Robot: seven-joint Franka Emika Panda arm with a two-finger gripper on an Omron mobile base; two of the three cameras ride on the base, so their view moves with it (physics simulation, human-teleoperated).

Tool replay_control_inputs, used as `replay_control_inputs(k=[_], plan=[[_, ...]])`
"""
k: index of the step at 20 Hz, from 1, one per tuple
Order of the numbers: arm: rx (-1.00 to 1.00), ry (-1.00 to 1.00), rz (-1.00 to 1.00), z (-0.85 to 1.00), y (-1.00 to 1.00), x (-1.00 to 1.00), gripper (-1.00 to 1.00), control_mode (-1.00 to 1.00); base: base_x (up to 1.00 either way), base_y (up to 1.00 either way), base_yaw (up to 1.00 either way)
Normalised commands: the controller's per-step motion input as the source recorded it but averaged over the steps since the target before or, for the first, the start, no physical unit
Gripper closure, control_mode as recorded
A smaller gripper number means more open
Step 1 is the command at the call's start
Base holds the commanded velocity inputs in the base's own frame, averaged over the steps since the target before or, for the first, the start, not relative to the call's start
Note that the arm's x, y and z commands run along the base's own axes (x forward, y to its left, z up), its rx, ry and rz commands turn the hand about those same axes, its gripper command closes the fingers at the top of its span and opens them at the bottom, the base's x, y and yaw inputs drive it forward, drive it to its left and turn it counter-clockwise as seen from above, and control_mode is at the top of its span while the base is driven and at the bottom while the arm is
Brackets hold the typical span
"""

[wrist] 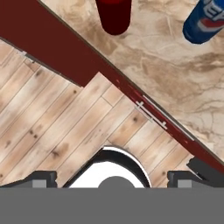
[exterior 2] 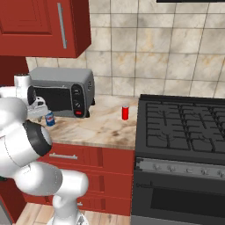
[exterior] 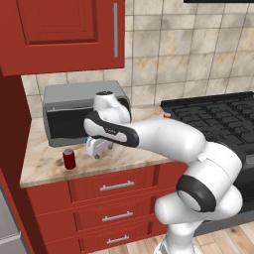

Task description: Four empty soda cans are scattered around the kitchen. Gather all the cans and cluster them next to the stove for recycling.

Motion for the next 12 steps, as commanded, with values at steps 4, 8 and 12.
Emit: replay_control_inputs(k=[4,8,12], plan=[[-0.03,-0.01,-0.06,0.0,0.25,0.03,-1.0,-1.0,0.0,0.0,0.0],[-0.03,-0.03,-0.07,0.0,0.22,0.05,-1.0,-1.0,0.0,0.0,0.0],[-0.03,-0.04,-0.06,0.0,0.21,0.07,-1.0,-1.0,0.0,0.0,0.0]])
